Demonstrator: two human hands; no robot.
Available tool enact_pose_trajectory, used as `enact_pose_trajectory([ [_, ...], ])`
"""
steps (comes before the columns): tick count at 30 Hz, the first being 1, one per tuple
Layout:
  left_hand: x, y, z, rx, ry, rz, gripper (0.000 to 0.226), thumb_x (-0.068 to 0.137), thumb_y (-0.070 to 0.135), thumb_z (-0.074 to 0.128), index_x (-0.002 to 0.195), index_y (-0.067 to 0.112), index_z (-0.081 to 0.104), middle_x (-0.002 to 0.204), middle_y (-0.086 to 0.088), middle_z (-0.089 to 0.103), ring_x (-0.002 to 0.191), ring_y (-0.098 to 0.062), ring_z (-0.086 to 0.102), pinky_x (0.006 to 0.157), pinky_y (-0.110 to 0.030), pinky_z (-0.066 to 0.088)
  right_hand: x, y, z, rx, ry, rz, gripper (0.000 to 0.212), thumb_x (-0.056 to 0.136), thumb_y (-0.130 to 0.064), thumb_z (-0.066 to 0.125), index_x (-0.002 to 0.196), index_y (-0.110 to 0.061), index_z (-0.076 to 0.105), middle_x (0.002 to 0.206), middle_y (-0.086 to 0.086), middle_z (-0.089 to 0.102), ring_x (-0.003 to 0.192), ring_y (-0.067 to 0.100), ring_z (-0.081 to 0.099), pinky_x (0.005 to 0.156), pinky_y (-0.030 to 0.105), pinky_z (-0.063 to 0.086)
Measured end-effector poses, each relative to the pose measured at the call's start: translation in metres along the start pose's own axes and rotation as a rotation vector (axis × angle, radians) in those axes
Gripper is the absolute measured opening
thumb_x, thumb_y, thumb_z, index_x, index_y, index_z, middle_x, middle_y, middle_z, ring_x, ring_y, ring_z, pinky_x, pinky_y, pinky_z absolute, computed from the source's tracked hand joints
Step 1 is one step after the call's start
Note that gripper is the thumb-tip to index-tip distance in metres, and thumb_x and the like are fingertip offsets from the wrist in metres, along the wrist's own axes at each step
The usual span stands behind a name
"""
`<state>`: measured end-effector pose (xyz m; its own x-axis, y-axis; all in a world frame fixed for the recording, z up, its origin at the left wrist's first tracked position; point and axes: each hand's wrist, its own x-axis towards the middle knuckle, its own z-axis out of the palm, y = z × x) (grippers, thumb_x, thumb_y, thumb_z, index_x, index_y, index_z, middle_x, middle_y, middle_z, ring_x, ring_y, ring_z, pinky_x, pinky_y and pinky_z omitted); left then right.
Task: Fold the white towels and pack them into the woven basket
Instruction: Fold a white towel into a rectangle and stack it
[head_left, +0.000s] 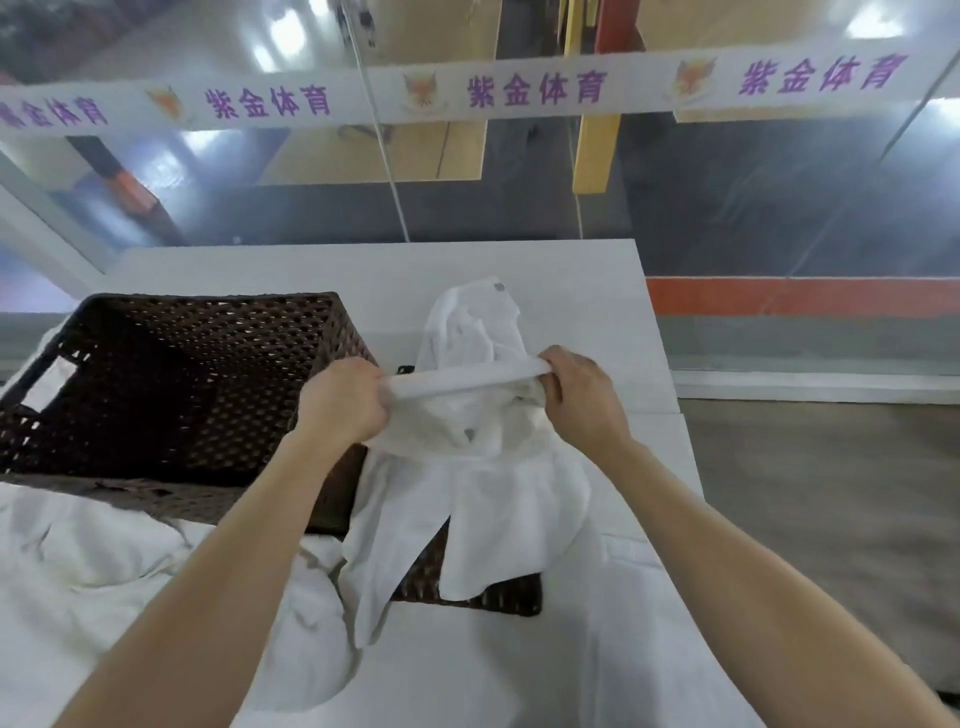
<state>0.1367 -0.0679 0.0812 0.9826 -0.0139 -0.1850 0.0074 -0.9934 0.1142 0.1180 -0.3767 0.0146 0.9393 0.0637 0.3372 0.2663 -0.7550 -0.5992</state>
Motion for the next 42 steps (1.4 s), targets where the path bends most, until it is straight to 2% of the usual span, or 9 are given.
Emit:
enact_pose_trajectory([
  [9, 0.044, 0.036, -0.105, -1.173, 0.43, -0.025, 0.033, 0.092, 0.036, 0.069, 0.118, 0.015, 0.074, 0.113, -0.005, 0.077, 0.108, -0.03, 0.072, 0.089, -0.039, 0.055, 0.051, -0.034, -0.117, 0.117, 0.106, 0.184, 0.042, 0.096, -0.067, 0.063, 0.11, -0.027, 0.059, 0.081, -0.005, 0.065, 0.079, 0.019, 0.06, 0.074, 0.042, 0.053],
  [12, 0.046, 0.052, -0.123, -1.004, 0.503, 0.087, 0.026, 0.109, 0.036, 0.057, 0.131, 0.022, 0.06, 0.127, 0.003, 0.064, 0.118, -0.022, 0.06, 0.099, -0.036, 0.047, 0.05, -0.026, -0.14, -0.104, -0.174, 0.163, 0.062, 0.079, -0.069, 0.082, 0.122, -0.033, 0.056, 0.094, -0.011, 0.066, 0.085, 0.016, 0.062, 0.068, 0.035, 0.048],
  [15, 0.049, 0.051, -0.12, -0.93, 0.507, 0.114, 0.04, 0.108, 0.042, 0.059, 0.137, 0.015, 0.057, 0.129, 0.0, 0.061, 0.121, -0.024, 0.057, 0.103, -0.039, 0.046, 0.047, 0.009, -0.14, -0.471, -0.403, 0.145, 0.025, 0.093, -0.043, 0.076, 0.099, -0.024, 0.06, 0.094, -0.002, 0.064, 0.095, 0.029, 0.067, 0.072, 0.035, 0.04],
  [20, 0.036, 0.038, -0.106, -0.928, 0.347, 0.141, 0.028, 0.098, 0.04, 0.079, 0.116, 0.02, 0.072, 0.105, 0.007, 0.072, 0.095, -0.013, 0.067, 0.081, -0.032, 0.052, 0.026, 0.052, -0.147, -0.452, -0.364, 0.305, 0.005, 0.094, -0.018, 0.063, 0.09, -0.015, 0.064, 0.09, 0.001, 0.067, 0.092, 0.034, 0.066, 0.072, 0.038, 0.05],
  [24, 0.02, 0.069, -0.117, -0.834, 0.135, 0.334, 0.015, 0.1, 0.044, 0.076, 0.097, 0.029, 0.077, 0.089, 0.012, 0.076, 0.08, -0.007, 0.069, 0.074, -0.033, 0.051, 0.039, 0.006, -0.133, 0.043, -0.358, 0.341, 0.105, 0.072, -0.056, 0.094, 0.157, -0.025, 0.04, 0.141, -0.012, 0.054, 0.131, 0.011, 0.053, 0.109, 0.038, 0.048],
  [26, 0.013, 0.098, -0.125, -0.653, -0.043, 0.504, 0.019, 0.098, 0.049, 0.076, 0.096, 0.029, 0.078, 0.085, 0.009, 0.075, 0.077, -0.014, 0.069, 0.074, -0.038, 0.05, 0.057, -0.038, -0.126, 0.363, -0.351, 0.285, 0.12, 0.069, -0.054, 0.097, 0.164, -0.031, 0.027, 0.152, -0.017, 0.048, 0.138, 0.003, 0.046, 0.112, 0.033, 0.043],
  [31, 0.017, 0.106, -0.127, -0.49, -0.164, 0.56, 0.032, 0.082, 0.043, 0.093, 0.102, 0.028, 0.074, 0.1, 0.009, 0.074, 0.093, -0.015, 0.068, 0.083, -0.035, 0.051, 0.078, -0.085, -0.126, 0.335, -0.344, 0.208, 0.009, 0.092, -0.037, 0.082, 0.096, -0.034, 0.074, 0.092, -0.012, 0.072, 0.088, 0.013, 0.065, 0.074, 0.027, 0.048],
  [38, 0.048, 0.041, -0.014, -0.118, -0.275, 0.235, 0.068, 0.071, 0.065, 0.082, 0.124, 0.025, 0.071, 0.118, 0.004, 0.071, 0.11, -0.024, 0.067, 0.097, -0.044, 0.057, 0.065, -0.067, -0.145, 0.364, -0.168, 0.164, 0.015, 0.106, -0.029, 0.063, 0.11, -0.025, 0.076, 0.105, -0.008, 0.076, 0.099, 0.014, 0.069, 0.086, 0.031, 0.054],
  [42, 0.067, 0.01, -0.004, -0.041, -0.235, 0.263, 0.03, 0.092, 0.048, 0.077, 0.12, 0.036, 0.075, 0.118, 0.004, 0.074, 0.109, -0.023, 0.068, 0.098, -0.045, 0.055, 0.047, -0.025, -0.15, 0.229, -0.253, 0.271, 0.036, 0.097, -0.051, 0.073, 0.097, -0.015, 0.072, 0.088, 0.003, 0.069, 0.078, 0.017, 0.06, 0.069, 0.032, 0.044],
])
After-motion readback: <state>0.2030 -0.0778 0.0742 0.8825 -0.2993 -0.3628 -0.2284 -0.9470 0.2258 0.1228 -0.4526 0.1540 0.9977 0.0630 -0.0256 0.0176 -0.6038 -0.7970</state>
